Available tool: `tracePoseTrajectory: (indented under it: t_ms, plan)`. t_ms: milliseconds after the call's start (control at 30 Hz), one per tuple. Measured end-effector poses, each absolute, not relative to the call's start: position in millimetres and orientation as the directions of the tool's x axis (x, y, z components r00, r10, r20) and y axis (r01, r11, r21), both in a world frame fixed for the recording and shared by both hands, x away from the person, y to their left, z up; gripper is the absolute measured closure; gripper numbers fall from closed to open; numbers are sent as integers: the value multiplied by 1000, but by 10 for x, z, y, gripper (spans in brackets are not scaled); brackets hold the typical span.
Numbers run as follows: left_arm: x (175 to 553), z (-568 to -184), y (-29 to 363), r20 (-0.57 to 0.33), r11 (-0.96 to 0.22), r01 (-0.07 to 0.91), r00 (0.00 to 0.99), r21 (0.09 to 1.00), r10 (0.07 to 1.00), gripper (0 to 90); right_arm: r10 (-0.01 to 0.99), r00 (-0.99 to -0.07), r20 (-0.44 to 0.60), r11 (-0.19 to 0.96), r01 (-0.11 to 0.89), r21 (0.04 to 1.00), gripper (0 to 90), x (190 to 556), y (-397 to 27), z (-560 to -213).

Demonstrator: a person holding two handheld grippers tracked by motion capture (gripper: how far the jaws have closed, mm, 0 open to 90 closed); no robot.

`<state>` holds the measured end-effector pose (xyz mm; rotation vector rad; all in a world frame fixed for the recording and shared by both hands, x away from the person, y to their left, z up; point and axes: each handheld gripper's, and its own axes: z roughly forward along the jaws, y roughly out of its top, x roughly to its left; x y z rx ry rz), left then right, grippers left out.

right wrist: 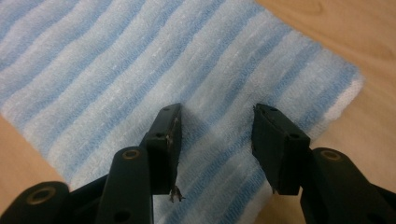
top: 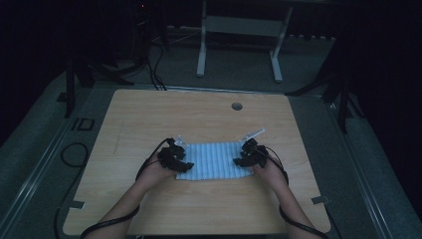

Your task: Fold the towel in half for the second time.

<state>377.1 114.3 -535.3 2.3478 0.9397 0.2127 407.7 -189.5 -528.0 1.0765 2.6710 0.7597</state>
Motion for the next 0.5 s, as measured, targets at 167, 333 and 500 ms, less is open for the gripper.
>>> tracePoseTrajectory:
  t_ms: [167, 333, 500]
  plan:
    - [3941, -5346, 1228, -73, -557, 601, 715, 574, 695, 442, 694, -719, 47, 609, 620, 495, 520, 4249, -1771, -5267]
    - [4059, -5338, 1310, -74, -551, 611, 705, 568, 706, 442, 701, -711, 46, 611, 633, 476, 516, 4395, -1656, -5256]
    - [4180, -5333, 1391, -81, -531, 636, 680, 560, 729, 442, 709, -703, 54, 606, 647, 462, 514, 4532, -1545, -5249]
